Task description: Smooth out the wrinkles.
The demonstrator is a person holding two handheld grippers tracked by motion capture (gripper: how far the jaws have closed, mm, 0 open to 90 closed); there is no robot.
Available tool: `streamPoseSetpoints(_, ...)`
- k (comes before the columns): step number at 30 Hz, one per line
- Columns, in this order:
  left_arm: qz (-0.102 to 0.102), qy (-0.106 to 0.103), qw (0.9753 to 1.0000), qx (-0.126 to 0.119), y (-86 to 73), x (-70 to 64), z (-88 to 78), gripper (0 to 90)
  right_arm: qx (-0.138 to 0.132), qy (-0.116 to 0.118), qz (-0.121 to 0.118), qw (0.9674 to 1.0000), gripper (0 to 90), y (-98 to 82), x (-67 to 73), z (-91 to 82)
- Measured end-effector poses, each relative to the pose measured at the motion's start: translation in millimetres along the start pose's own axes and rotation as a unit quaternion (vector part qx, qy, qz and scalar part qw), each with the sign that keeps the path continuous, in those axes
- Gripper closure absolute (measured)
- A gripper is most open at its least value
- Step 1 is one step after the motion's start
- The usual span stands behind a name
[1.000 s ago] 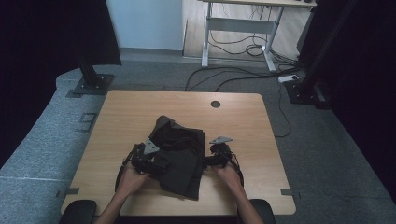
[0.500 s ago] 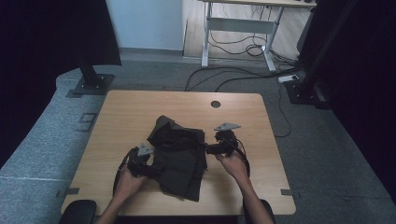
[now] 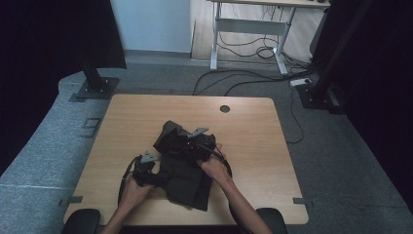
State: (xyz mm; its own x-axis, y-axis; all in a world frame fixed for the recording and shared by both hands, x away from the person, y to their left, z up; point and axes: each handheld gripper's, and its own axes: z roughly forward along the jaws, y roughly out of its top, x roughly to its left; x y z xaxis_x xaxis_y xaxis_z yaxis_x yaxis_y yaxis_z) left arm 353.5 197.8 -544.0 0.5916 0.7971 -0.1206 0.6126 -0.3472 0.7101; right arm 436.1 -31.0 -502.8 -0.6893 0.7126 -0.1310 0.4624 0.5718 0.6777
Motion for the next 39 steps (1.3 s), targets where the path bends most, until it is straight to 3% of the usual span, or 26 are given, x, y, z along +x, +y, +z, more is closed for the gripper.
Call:
streamPoseSetpoints(3, 0.0, 0.001, 1.0, 0.0, -0.3, -0.2, 0.1, 0.0, -0.008, -0.009, 0.018, 0.9998, 15.1, 3.6, -10.3, 3.3)
streamPoseSetpoints(7, 0.0, -0.001, 1.0, 0.002, -0.1, 0.1, 0.4, 0.0, -0.031, -0.028, 0.056, 0.9975, 16.1, 10.8, -34.6, -5.1)
streamPoseSetpoints(13, 0.0, 0.0, 1.0, 0.003, 0.1, -0.3, 0.5, 0.0, -0.042, -0.064, 0.119, 0.9899, 16.9, 9.0, -80.9, -11.7)
streamPoseSetpoints(16, 0.0, -0.001, 1.0, 0.004, 0.4, 0.0, 0.4, 0.0, -0.034, -0.073, 0.144, 0.9863, 17.8, 1.2, -96.5, -9.6)
streamPoseSetpoints(18, 0.001, -0.003, 1.0, 0.001, 1.2, 0.0, -0.3, 0.0, -0.028, -0.072, 0.148, 0.986, 17.8, -4.8, -101.6, -9.0)
streamPoseSetpoints(22, 0.024, 0.004, 0.9997, 0.001, 11.9, -5.6, -10.0, 1.0, -0.037, -0.06, 0.147, 0.9866, 17.6, -9.9, -99.2, -15.7)
streamPoseSetpoints(26, 0.048, 0.017, 0.9986, -0.015, 29.4, -8.1, -23.9, 1.5, -0.045, -0.044, 0.122, 0.9906, 17.4, -10.2, -88.2, -31.4)
streamPoseSetpoints(30, 0.053, 0.033, 0.9975, -0.032, 51.1, -0.1, -30.7, 2.1, -0.043, -0.03, 0.095, 0.9941, 17.3, -13.4, -73.5, -47.9)
streamPoseSetpoints(36, 0.082, 0.059, 0.9945, -0.027, 87.9, 12.5, -19.2, 2.3, -0.041, -0.01, 0.088, 0.9953, 17.2, -26.2, -53.7, -65.0)
streamPoseSetpoints(39, 0.081, 0.061, 0.9947, -0.019, 106.5, 23.7, -6.2, 2.4, -0.035, 0.005, 0.089, 0.9954, 16.9, -35.1, -41.1, -68.8)
